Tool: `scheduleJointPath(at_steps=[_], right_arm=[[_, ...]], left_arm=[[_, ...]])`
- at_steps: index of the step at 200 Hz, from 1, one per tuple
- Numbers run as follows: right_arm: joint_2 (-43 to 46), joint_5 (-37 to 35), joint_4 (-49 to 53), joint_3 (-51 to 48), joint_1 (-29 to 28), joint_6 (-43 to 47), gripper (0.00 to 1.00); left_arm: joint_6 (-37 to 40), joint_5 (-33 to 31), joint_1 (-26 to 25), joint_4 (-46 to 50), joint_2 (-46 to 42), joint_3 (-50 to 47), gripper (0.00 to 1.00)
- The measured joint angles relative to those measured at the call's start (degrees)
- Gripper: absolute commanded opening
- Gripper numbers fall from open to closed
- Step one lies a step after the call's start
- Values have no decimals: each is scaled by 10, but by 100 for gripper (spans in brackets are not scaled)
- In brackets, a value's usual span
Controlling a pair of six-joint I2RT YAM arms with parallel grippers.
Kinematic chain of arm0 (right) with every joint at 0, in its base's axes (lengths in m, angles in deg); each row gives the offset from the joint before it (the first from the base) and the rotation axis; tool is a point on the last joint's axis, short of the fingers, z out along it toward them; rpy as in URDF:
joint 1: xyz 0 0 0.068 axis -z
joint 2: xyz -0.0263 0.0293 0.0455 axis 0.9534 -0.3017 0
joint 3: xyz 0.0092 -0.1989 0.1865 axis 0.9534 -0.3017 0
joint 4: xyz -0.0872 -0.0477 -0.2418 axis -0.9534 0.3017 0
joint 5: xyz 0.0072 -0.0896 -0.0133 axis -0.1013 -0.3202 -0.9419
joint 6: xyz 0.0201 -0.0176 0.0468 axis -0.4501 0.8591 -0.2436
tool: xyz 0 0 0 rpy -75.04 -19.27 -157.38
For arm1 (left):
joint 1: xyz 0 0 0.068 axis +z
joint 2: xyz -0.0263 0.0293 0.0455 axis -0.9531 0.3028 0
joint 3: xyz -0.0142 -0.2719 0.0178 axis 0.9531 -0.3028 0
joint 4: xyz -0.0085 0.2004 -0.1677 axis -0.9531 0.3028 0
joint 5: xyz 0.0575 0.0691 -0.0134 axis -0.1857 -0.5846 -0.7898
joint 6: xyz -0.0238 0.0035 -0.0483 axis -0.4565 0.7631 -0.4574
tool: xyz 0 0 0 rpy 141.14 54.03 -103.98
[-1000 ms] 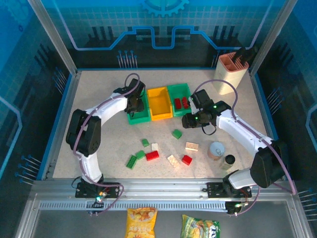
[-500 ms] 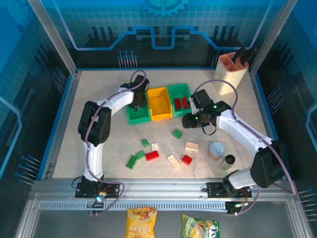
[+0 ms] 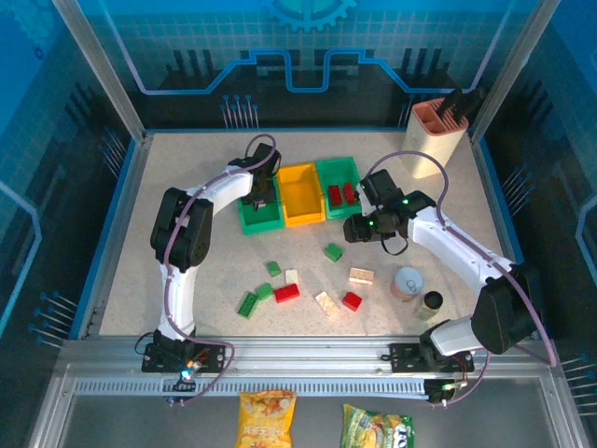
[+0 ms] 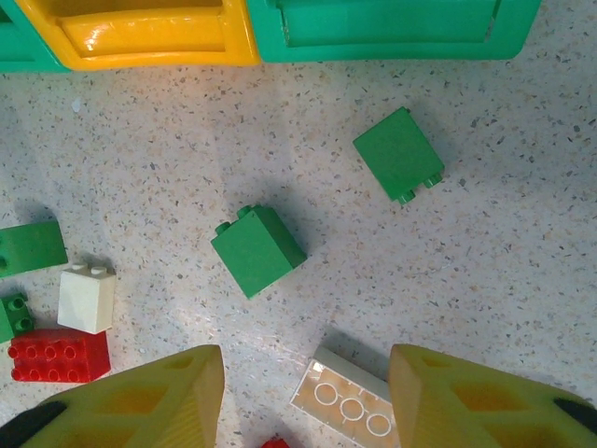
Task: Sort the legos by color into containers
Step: Place the lego in the container.
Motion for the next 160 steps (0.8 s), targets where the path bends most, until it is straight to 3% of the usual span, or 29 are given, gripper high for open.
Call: scheduleJointPath(at_steps=[52, 160], right_arm=[[7, 0, 0, 0, 0, 0, 51], [0, 0, -14, -19, -1, 2, 51]], left_arm=[[0, 7, 0, 0, -27, -1, 48], [11, 71, 6, 28, -216, -80, 49]])
